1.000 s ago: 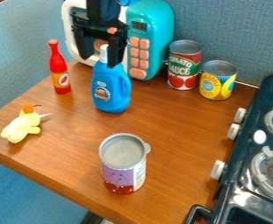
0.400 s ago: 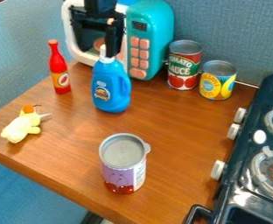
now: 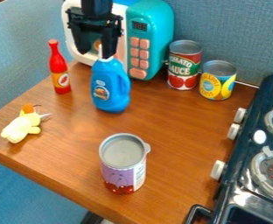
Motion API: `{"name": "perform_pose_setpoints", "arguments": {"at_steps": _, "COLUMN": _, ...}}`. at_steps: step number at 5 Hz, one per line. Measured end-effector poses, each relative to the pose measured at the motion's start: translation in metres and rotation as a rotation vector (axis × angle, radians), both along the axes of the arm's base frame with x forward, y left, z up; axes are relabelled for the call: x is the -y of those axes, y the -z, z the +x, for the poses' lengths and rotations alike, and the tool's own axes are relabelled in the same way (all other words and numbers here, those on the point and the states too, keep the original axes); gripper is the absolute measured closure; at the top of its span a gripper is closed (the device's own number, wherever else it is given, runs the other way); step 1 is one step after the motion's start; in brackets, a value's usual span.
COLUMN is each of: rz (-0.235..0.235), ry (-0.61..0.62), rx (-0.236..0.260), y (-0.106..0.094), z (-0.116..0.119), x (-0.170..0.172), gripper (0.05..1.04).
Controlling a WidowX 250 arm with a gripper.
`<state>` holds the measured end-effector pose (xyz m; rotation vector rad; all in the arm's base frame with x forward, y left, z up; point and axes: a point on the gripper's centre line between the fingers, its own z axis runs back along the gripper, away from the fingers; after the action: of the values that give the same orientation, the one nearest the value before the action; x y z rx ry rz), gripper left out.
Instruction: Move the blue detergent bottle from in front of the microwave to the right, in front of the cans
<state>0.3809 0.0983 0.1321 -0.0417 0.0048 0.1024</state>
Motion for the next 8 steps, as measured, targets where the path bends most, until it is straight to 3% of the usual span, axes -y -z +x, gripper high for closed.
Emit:
{"name": "perform_pose_setpoints", "arguments": {"at_steps": 1, "rz": -0.003, "ry": -0.003, "rx": -0.006, "y": 0.007, "z": -0.002, "x": 0.001, "gripper": 0.548}}
{"name": "perform_pose_setpoints", "arguments": {"at_steps": 2, "rz": -0.015, "ry": -0.007, "rx": 0.012, "y": 0.009, "z": -0.003, "x": 0.004, "gripper": 0.632}}
{"name": "perform_pose_setpoints", "arguments": {"at_steps": 4, "rz": -0.036, "ry": -0.015, "rx": 0.028, "y": 0.007, "z": -0.007, "x": 0.009, "gripper": 0.634}}
{"name": "perform_pose_setpoints", "arguments": {"at_steps": 5, "rz": -0.021, "ry": -0.003, "rx": 0.085, "y": -0.013, "z": -0.009, "x": 0.014, "gripper": 0.633}}
{"name": "perform_pose_setpoints", "arguments": {"at_steps": 6, "rz": 0.073, "ry": 0.088, "rx": 0.066, "y": -0.03, "z": -0.002, "x": 0.051, "gripper": 0.633}}
{"name": "perform_pose_setpoints", "arguments": {"at_steps": 7, "rz": 0.106, "ry": 0.233, "rx": 0.081, "y": -0.027, "z": 0.004, "x": 0.1, "gripper": 0.633}}
{"name": "perform_pose_setpoints", "arguments": {"at_steps": 8, "rz": 0.09, "ry": 0.313, "rx": 0.068, "y": -0.008, "z": -0.002, "x": 0.136, "gripper": 0.633}}
